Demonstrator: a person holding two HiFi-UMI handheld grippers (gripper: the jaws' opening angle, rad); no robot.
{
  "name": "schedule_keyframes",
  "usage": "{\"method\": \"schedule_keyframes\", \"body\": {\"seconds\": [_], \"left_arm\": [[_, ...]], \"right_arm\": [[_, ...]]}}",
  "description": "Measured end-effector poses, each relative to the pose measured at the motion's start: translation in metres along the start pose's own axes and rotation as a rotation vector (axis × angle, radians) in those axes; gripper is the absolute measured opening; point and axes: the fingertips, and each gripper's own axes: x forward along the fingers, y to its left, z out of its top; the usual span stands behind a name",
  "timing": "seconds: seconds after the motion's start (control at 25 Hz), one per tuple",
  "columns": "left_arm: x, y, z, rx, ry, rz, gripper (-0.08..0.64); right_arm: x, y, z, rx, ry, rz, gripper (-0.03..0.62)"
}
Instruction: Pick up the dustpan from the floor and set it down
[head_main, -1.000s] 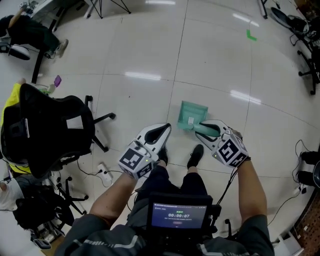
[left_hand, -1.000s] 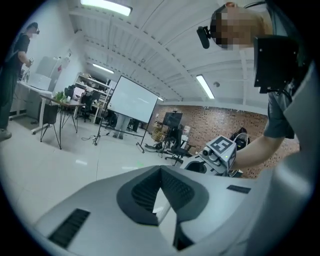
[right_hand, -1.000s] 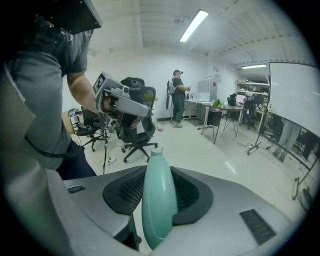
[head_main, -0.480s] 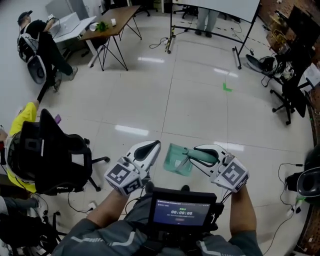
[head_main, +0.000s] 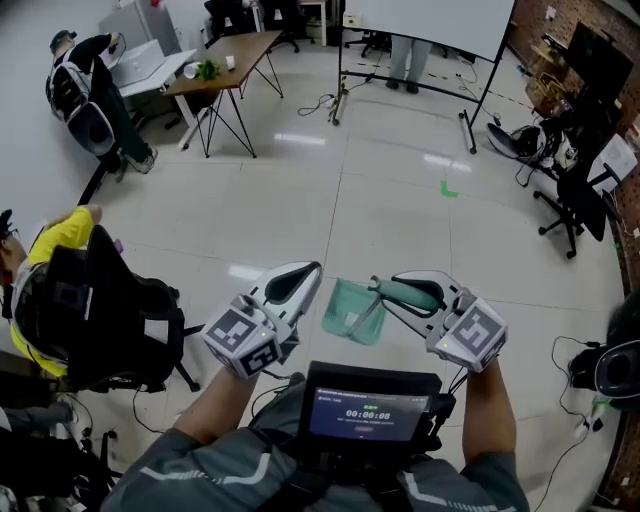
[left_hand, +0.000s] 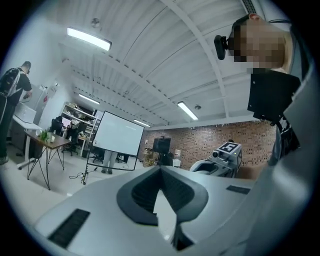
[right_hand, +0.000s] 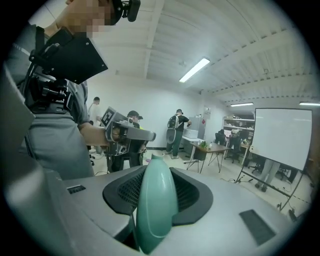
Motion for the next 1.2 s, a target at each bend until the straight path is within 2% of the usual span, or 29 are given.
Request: {"method": "schedule_keyframes", "body": {"seconds": [0.36,0.64,0.96,1.2], "left_arm": [[-0.008,-0.005,-0.014,0.031,0.041,-0.008,0.023],[-0.014,0.009,-0.018,0.0,0.032,-0.022,0.023],[-0.028,0.004,-0.02,0.004,0.046,-0.028,0.022],[-0.038,0.02,-0.02,-0.02,0.032,-0.026,0.023]], "right_arm": [[0.001,0.007,0.005,-0.032,0.003,0.008,0.143],[0.011,0.007,0.007,-0.025,0.0,0.014,0.143],[0.013,0.021,0.014,-0.022,-0.008,0.019,0.143],[0.028,0.022,0.011,-0.02,0.011,0.018,0.143]]}}
